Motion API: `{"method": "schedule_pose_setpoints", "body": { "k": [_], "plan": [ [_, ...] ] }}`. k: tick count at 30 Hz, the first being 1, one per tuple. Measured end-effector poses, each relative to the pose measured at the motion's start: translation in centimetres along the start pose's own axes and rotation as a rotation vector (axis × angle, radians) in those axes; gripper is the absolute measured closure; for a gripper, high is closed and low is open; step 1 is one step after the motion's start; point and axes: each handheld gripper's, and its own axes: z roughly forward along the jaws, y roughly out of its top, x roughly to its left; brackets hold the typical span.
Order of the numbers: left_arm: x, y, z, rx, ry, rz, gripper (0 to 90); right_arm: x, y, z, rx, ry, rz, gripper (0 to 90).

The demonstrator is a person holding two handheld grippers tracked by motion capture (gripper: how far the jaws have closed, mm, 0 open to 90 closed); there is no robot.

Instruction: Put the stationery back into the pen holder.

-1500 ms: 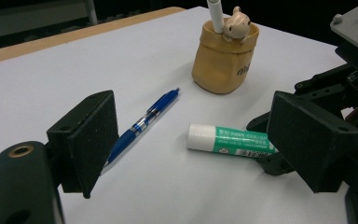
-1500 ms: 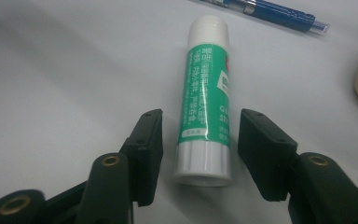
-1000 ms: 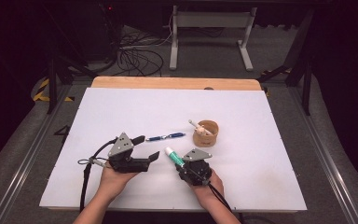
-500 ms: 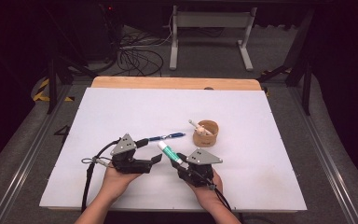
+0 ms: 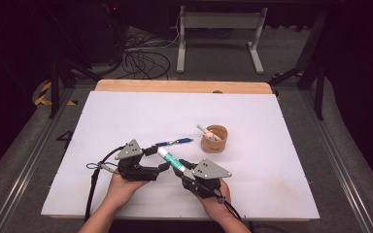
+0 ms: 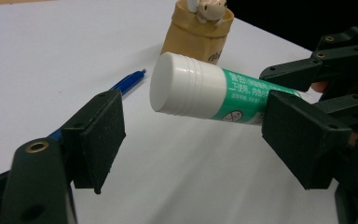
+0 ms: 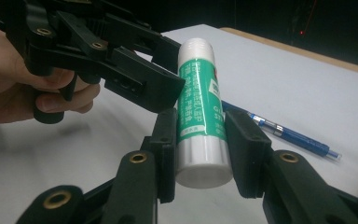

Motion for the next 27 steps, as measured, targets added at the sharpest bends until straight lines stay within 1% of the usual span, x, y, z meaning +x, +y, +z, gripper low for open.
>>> {"method": "schedule_pose_setpoints", "body": {
  "k": [5,7,8,9,13,16,18,20,23,24,25,27],
  "plan": [
    [0.03,0.02,-0.05,-0.013,-0.047,-0.023,24.9,0.21,-0.09,0.09,-0.005,0.007,-0.022,66.6],
    [0.05,0.07,-0.11,-0.02,-0.065,-0.025,26.8,0.35,-0.1,0.13,-0.007,0.008,-0.031,66.6],
    [0.02,0.07,-0.12,-0.026,-0.075,-0.037,28.1,0.4,-0.09,0.14,-0.008,0.009,-0.033,66.6],
    [0.06,0.09,-0.15,-0.027,-0.076,-0.036,28.0,0.45,-0.09,0.13,-0.012,0.01,-0.038,66.6],
    [0.25,0.03,-0.22,-0.038,-0.097,-0.069,29.3,0.61,-0.04,0.03,-0.025,0.0,-0.056,66.6],
    [0.42,-0.04,-0.19,-0.034,-0.097,-0.075,29.2,0.72,0.01,-0.03,-0.031,-0.013,-0.071,66.6],
    [0.53,-0.06,-0.18,-0.031,-0.09,-0.078,28.2,0.69,0.0,-0.07,-0.032,-0.016,-0.068,66.6],
    [0.57,-0.1,-0.11,-0.027,-0.1,-0.095,27.9,0.66,0.01,-0.1,-0.035,-0.018,-0.069,66.6],
    [0.64,-0.12,-0.04,-0.021,-0.103,-0.087,27.6,0.7,0.04,-0.15,-0.039,-0.021,-0.072,66.6],
    [0.68,-0.13,-0.01,-0.02,-0.11,-0.09,27.6,0.71,0.04,-0.17,-0.039,-0.023,-0.073,66.6],
    [0.62,-0.14,0.02,-0.021,-0.121,-0.107,27.6,0.7,0.04,-0.18,-0.04,-0.021,-0.073,66.6],
    [0.63,-0.12,0.04,-0.021,-0.133,-0.109,27.7,0.74,0.02,-0.13,-0.04,-0.012,-0.074,66.6]
  ]
}}
